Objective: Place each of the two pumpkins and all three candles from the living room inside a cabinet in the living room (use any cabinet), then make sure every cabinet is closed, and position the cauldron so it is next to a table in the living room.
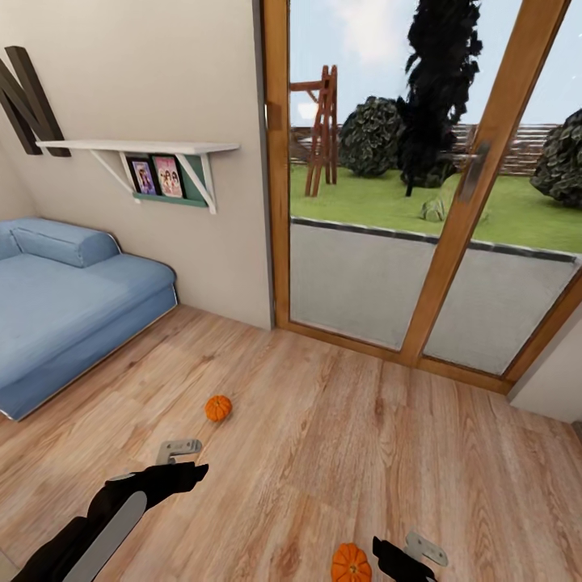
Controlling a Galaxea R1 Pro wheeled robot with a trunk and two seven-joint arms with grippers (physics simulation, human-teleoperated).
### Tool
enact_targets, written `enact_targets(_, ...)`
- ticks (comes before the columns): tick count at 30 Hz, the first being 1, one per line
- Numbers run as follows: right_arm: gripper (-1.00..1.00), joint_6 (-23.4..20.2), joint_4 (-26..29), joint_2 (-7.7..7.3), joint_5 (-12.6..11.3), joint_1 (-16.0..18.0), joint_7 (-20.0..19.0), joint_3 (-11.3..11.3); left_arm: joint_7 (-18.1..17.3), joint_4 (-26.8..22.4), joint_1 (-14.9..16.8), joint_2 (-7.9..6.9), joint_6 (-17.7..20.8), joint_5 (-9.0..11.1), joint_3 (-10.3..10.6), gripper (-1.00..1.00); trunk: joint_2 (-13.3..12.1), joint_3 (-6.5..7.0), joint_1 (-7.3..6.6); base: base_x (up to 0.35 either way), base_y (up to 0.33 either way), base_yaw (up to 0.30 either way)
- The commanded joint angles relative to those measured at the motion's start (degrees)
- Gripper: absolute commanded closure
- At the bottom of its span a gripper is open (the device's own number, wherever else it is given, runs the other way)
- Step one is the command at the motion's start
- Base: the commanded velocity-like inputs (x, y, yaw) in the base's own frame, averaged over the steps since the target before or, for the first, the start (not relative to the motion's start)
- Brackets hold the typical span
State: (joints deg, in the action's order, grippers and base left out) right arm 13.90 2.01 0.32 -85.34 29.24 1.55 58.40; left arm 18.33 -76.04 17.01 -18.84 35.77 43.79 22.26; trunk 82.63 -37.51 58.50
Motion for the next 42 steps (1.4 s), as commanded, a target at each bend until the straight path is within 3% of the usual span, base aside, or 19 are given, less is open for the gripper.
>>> enact_targets(1,-1.0,0.1,0.0,-0.05,-0.5,0.0,0.1,0.5,0.5,-0.1,0.1,-0.06,0.1,0.6,0.2,-1.0,0.4,-0.24,0.22,0.0,0.0,0.0)
enact_targets(8,-1.0,0.0,0.0,0.14,-0.2,0.0,0.4,0.5,0.0,-0.4,0.1,0.21,4.1,0.8,0.2,-1.0,3.3,-1.49,1.76,0.0,0.0,0.0)
enact_targets(10,-1.0,-0.1,0.0,0.15,-0.1,0.0,0.5,0.6,-0.1,-0.9,0.0,0.24,4.7,2.7,0.1,-1.0,4.1,-1.85,2.2,0.0,0.0,0.0)
enact_targets(13,-1.0,0.0,-0.2,0.08,0.1,0.0,0.6,0.6,0.0,-1.4,0.0,0.2,5.5,7.5,0.5,-1.0,5.3,-2.39,2.86,0.0,0.0,0.0)
enact_targets(16,-1.0,0.2,-0.5,-0.01,0.2,0.0,0.6,0.6,0.0,-1.6,0.1,0.2,6.3,9.3,0.6,-1.0,6.5,-2.93,3.52,0.0,0.0,0.0)
enact_targets(28,-1.0,0.4,-0.8,-0.23,-0.7,0.0,-1.0,0.5,0.0,-1.7,0.0,0.2,6.8,10.3,0.6,-1.0,11.3,-5.08,6.15,0.0,0.0,0.0)
enact_targets(34,-1.0,0.1,-0.9,-0.31,-1.6,0.0,-12.1,0.4,0.0,-1.7,0.0,0.2,6.8,10.4,0.7,-1.0,13.7,-6.16,7.47,0.0,0.0,0.0)
enact_targets(37,-1.0,-1.1,-0.7,-1.01,-5.1,0.0,-18.9,0.4,0.0,-1.7,0.0,0.2,6.8,10.4,0.7,-1.0,14.9,-6.7,8.13,0.0,0.0,0.0)
enact_targets(38,-1.0,-3.9,-0.7,-1.89,-7.2,0.0,-21.9,0.3,0.0,-1.7,0.0,0.2,6.8,10.4,0.7,-1.0,15.3,-6.88,8.35,0.0,0.0,0.0)
enact_targets(42,-1.0,-11.2,-0.7,-4.41,-11.6,0.0,-26.9,0.0,0.0,-1.7,0.0,0.2,6.8,10.4,0.7,-1.0,16.9,-7.6,9.23,0.0,0.0,0.0)
